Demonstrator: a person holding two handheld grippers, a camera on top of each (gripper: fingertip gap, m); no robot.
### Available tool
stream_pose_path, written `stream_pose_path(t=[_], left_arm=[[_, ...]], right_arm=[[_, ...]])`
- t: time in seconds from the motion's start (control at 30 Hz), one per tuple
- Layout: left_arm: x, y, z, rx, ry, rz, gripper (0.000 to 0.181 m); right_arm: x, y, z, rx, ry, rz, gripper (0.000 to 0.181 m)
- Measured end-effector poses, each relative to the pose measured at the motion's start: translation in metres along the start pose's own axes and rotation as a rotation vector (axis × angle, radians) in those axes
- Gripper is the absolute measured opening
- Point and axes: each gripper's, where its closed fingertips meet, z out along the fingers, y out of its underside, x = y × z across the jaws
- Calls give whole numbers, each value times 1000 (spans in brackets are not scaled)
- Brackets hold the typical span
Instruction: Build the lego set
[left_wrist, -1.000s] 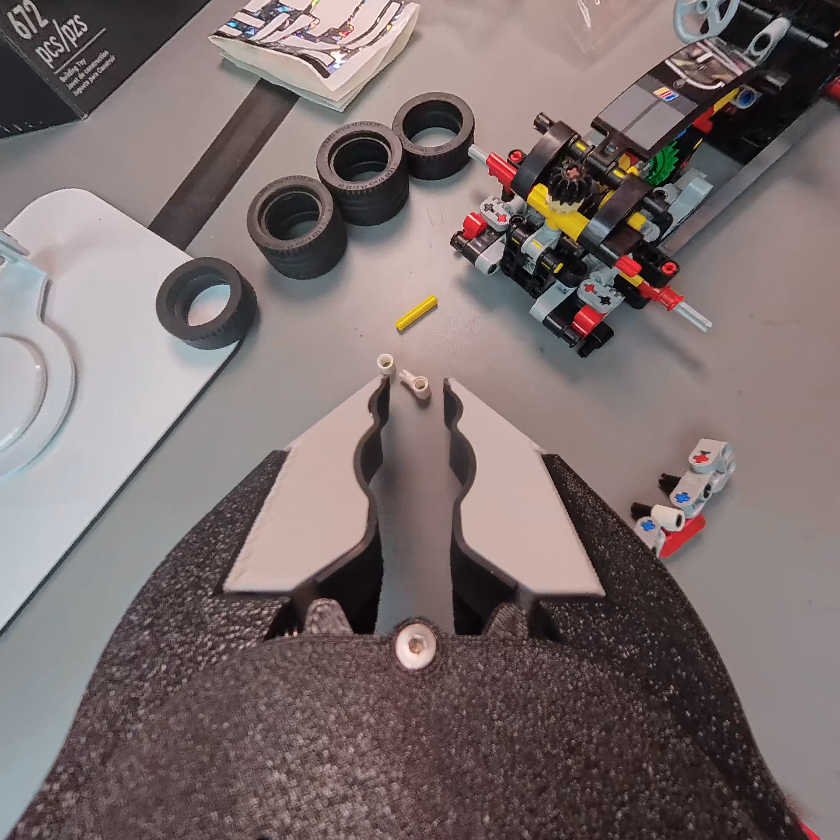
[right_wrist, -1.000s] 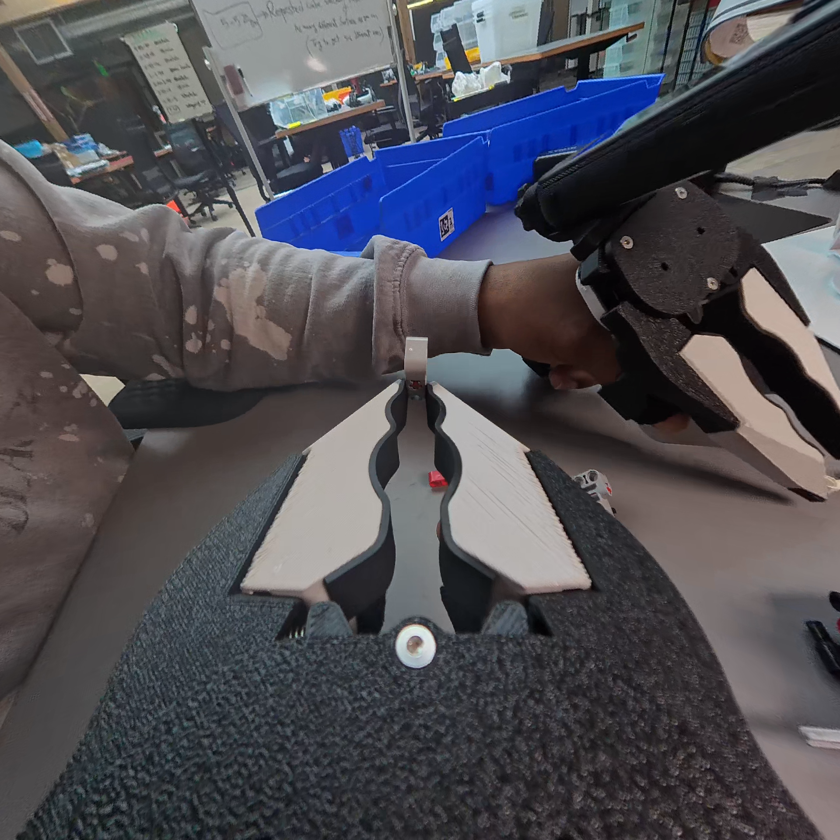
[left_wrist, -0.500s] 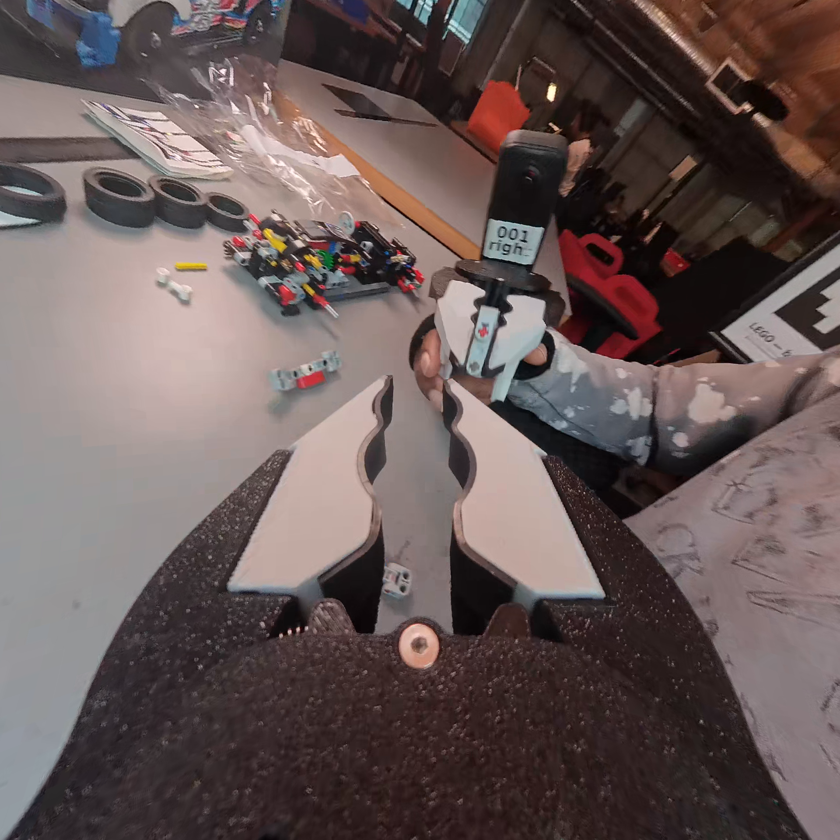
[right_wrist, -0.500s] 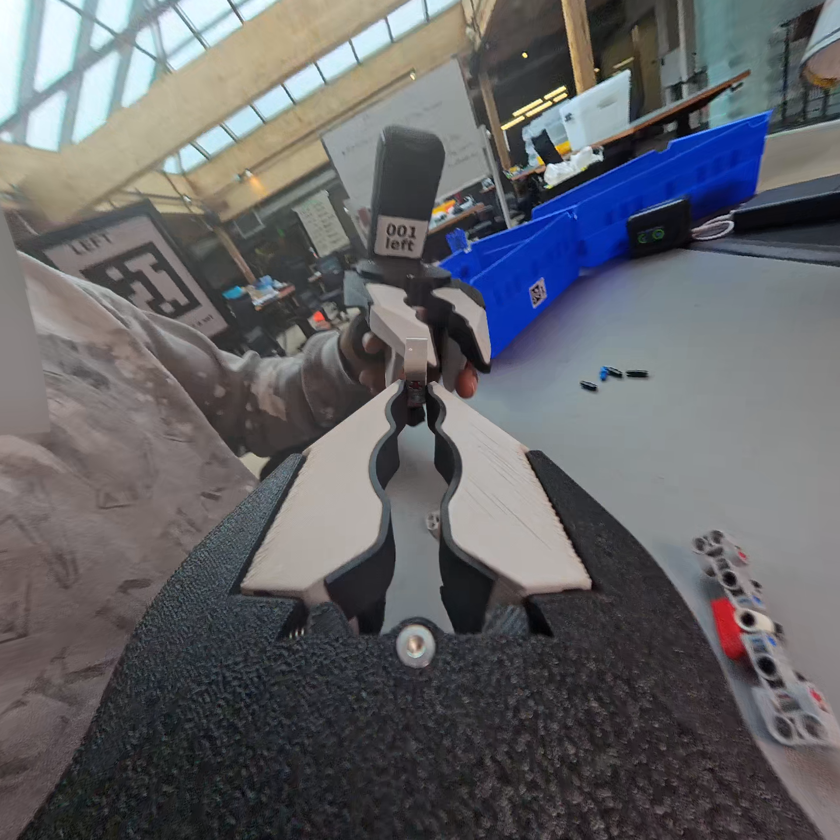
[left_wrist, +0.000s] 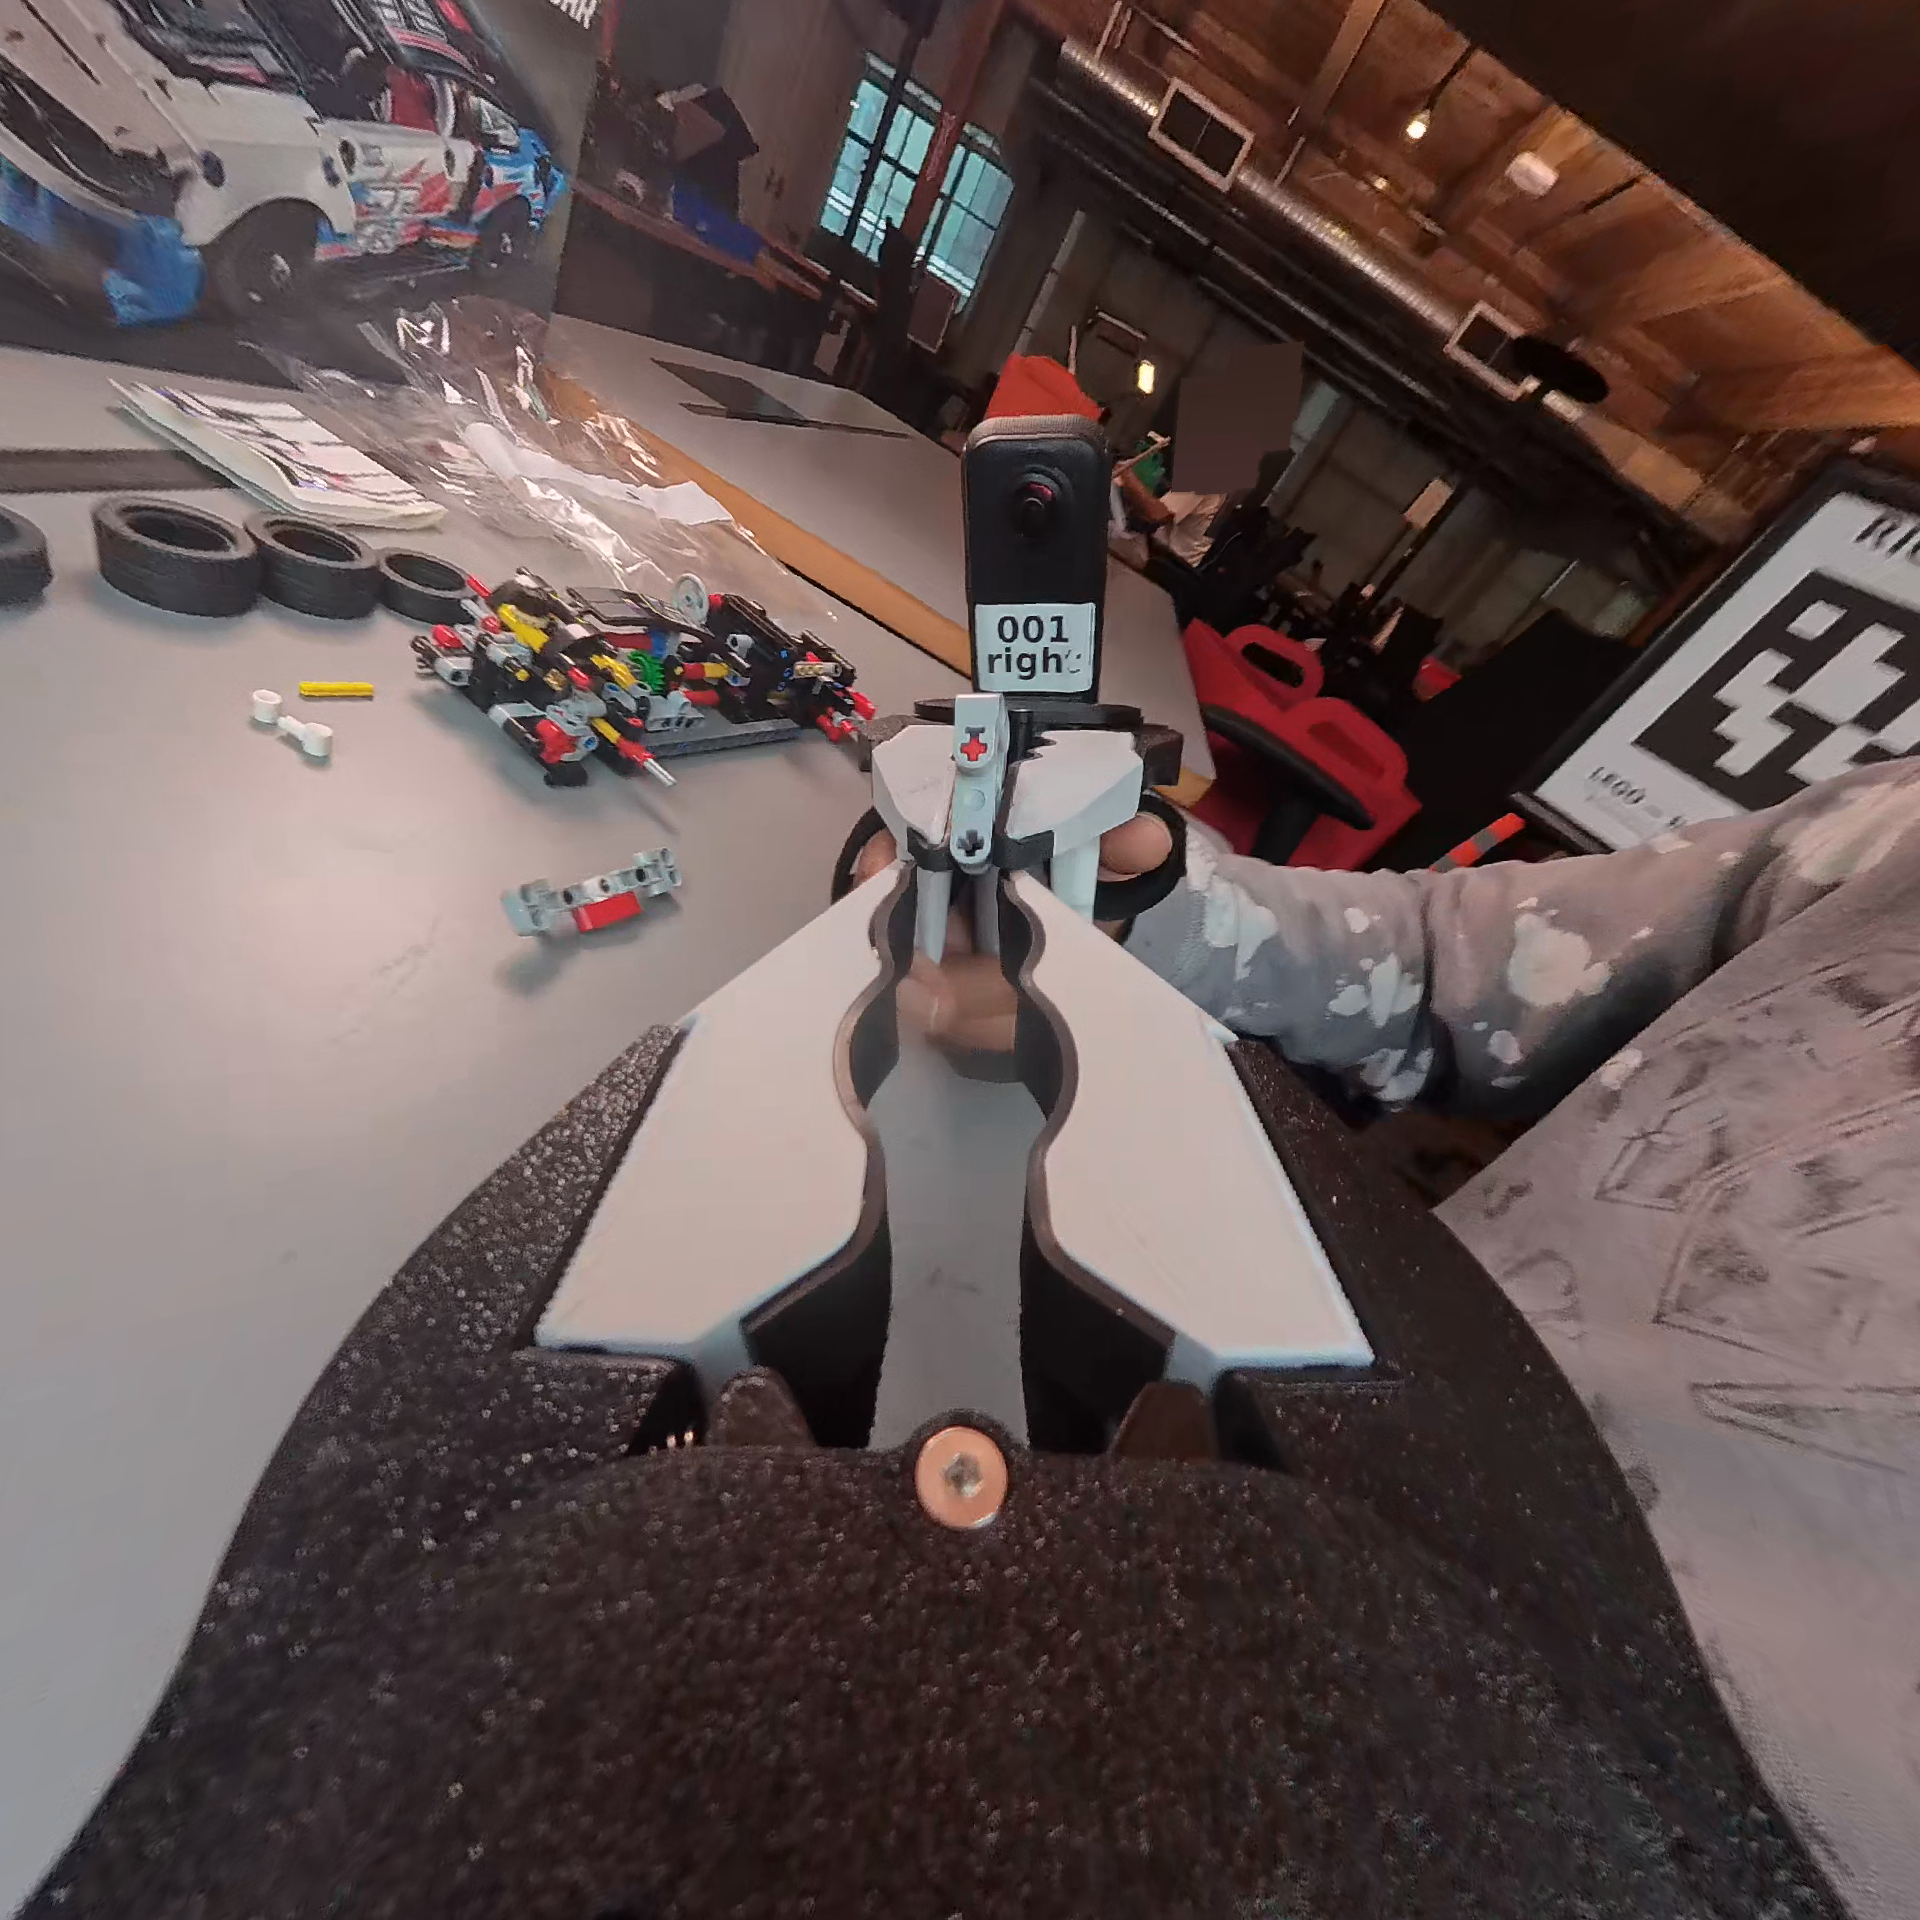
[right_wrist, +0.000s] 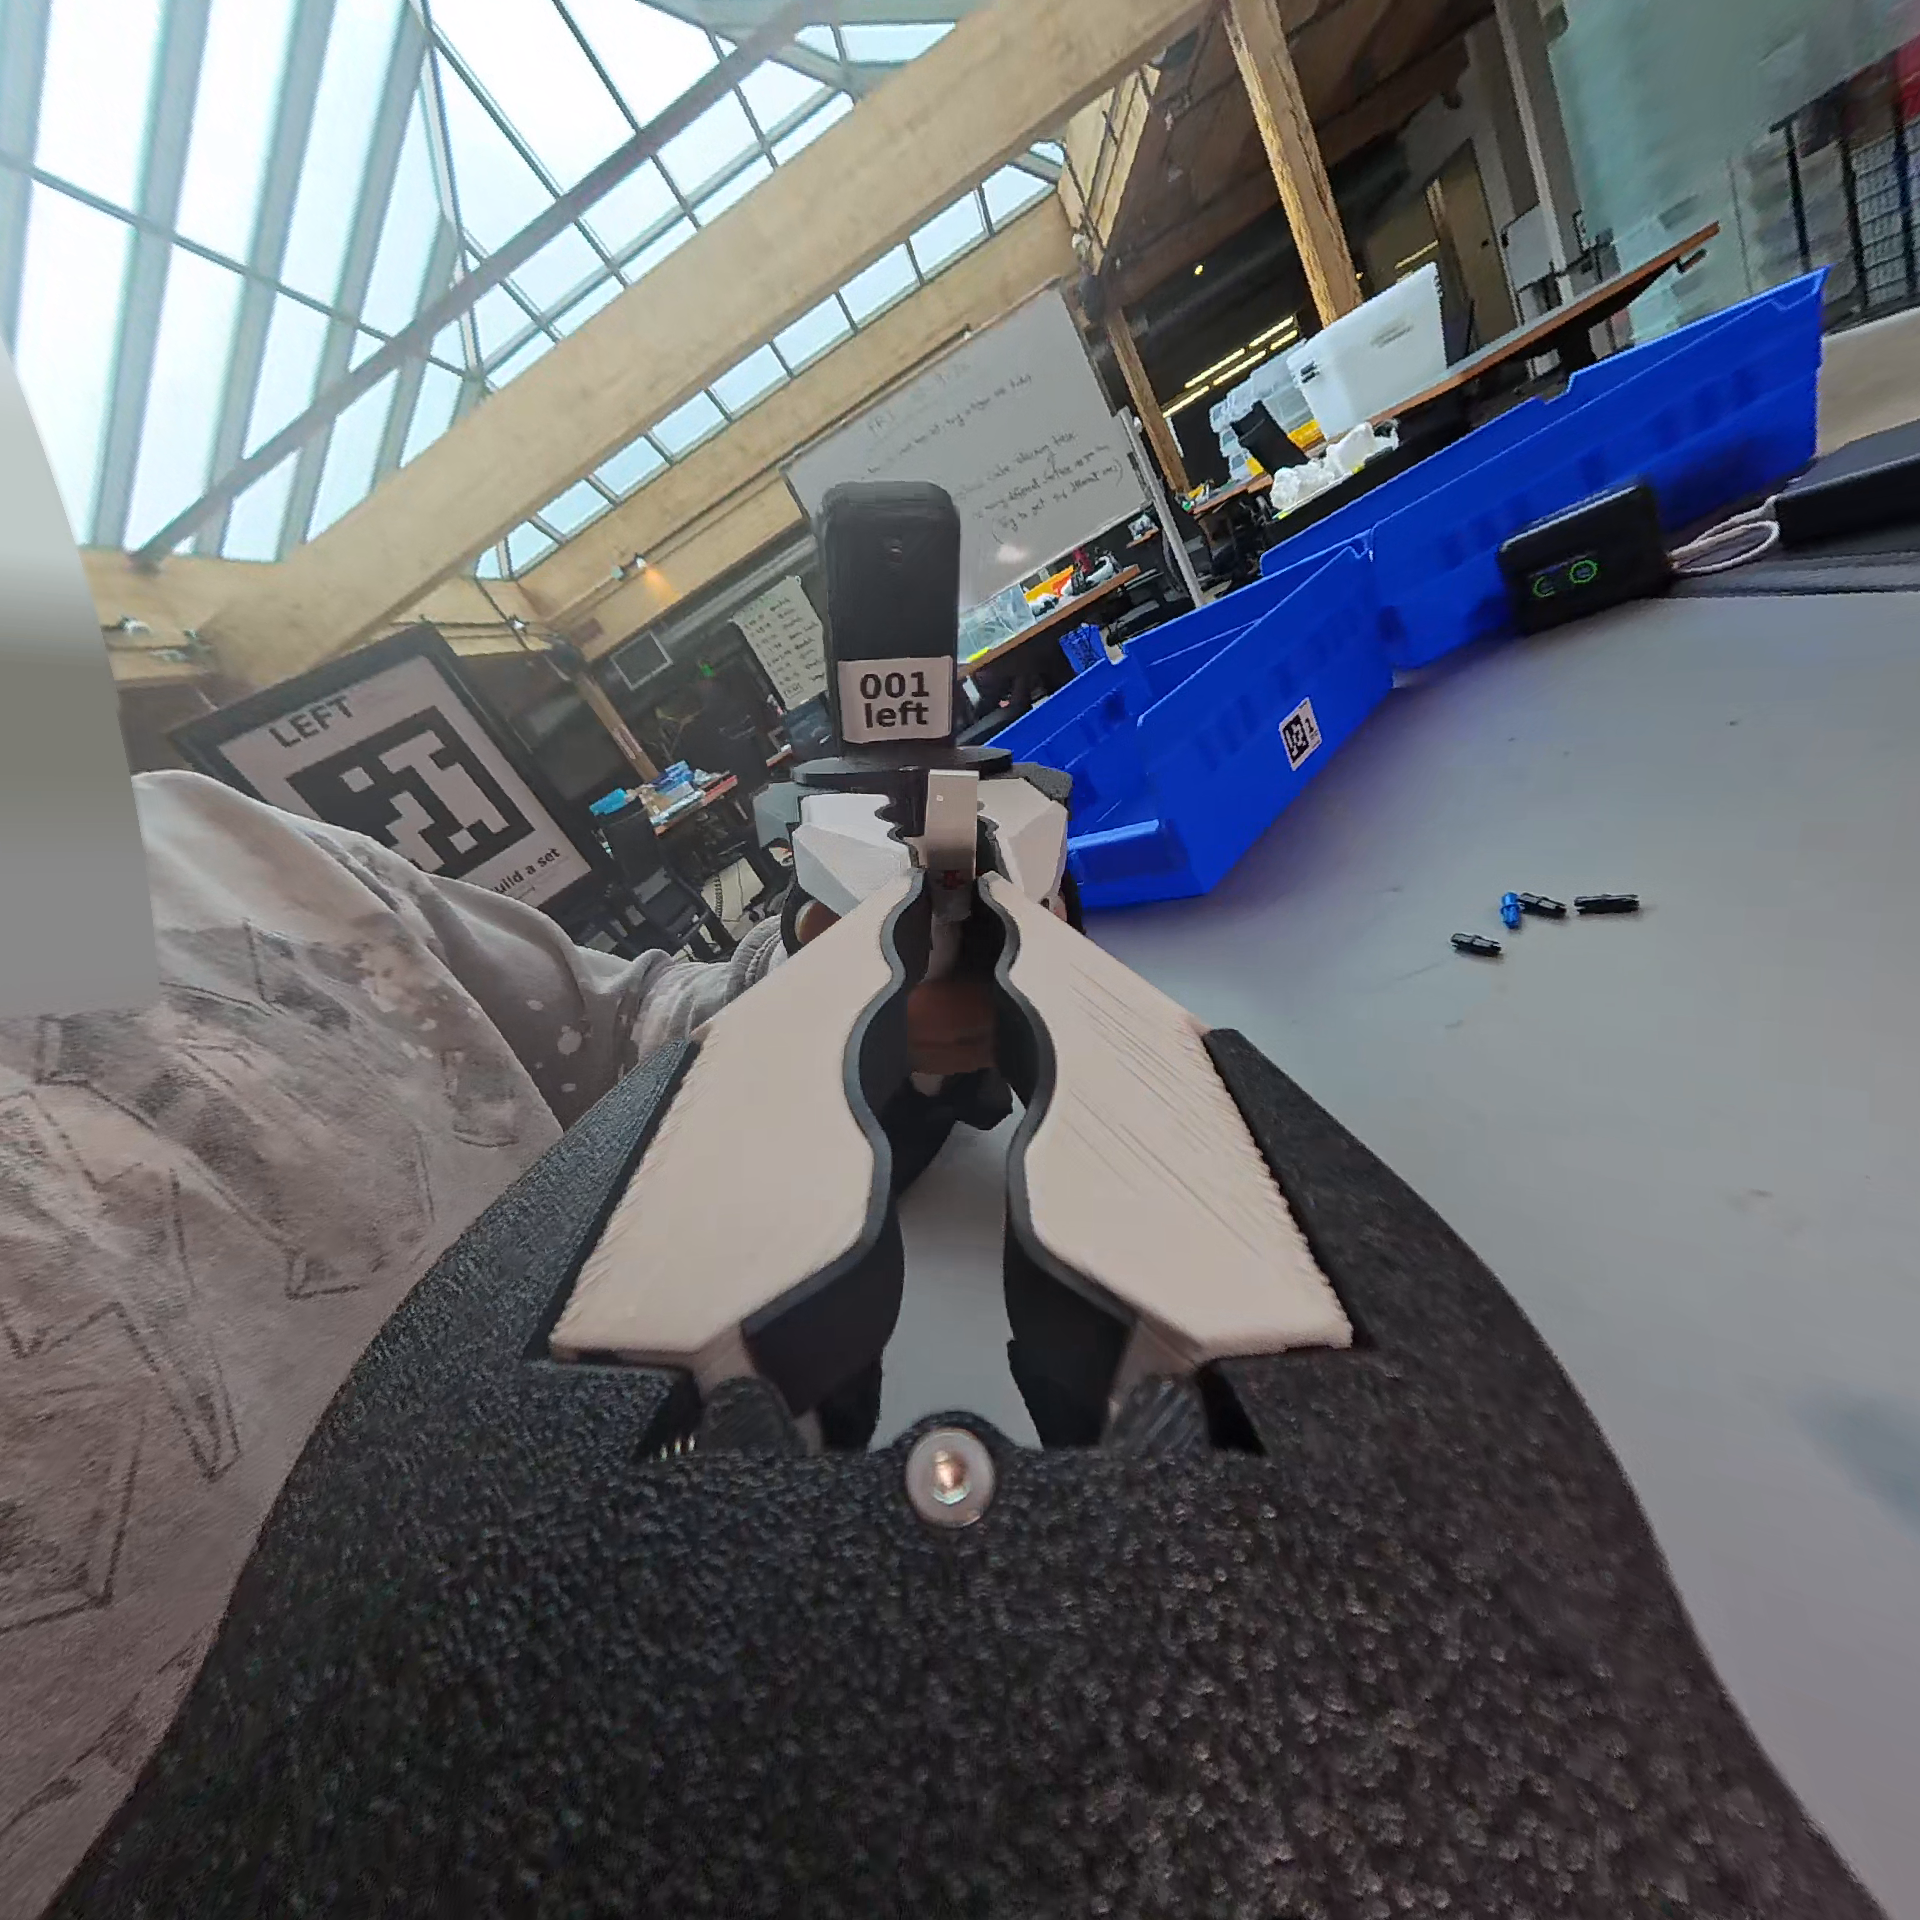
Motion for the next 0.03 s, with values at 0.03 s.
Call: stream_pose_path(t=[0.03], left_arm=[[-3, 0, -1, -4, -49, 79, 16]], right_arm=[[1, 1, 0, -2, 0, 11, 5]])
